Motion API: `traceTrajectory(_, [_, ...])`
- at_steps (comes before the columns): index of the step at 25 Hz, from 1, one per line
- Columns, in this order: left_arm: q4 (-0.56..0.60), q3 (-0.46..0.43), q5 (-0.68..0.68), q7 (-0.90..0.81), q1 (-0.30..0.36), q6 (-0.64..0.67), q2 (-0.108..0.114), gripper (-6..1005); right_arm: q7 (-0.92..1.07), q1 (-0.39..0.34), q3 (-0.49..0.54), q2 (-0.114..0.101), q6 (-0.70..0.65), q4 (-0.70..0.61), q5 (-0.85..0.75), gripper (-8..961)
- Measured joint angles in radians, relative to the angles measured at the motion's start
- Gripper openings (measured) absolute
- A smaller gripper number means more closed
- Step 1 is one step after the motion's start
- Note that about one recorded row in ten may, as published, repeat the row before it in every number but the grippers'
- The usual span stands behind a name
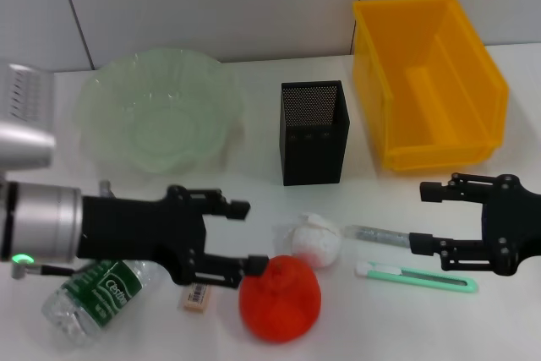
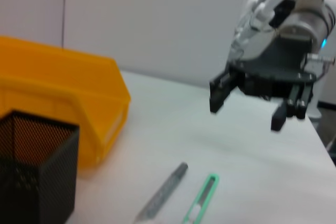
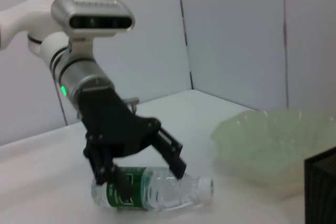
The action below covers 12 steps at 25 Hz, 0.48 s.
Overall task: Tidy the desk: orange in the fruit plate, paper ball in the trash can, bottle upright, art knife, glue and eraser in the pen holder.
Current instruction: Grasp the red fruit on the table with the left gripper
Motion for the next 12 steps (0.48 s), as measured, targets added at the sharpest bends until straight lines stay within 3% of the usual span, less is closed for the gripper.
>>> traceTrajectory(4, [-0.055, 0.086, -0.009, -0.001, 0.004, -0.114, -0.004, 797, -0.001, 0.0, 0.025, 0.0, -0.004, -0.014, -0.017, 742])
traceTrajectory(12, [-0.146, 0.104, -0.023, 0.004, -0.021, -0.165, -0.006, 797, -0.002, 0.01, 0.037, -0.002, 0.0, -0.033, -0.018, 738])
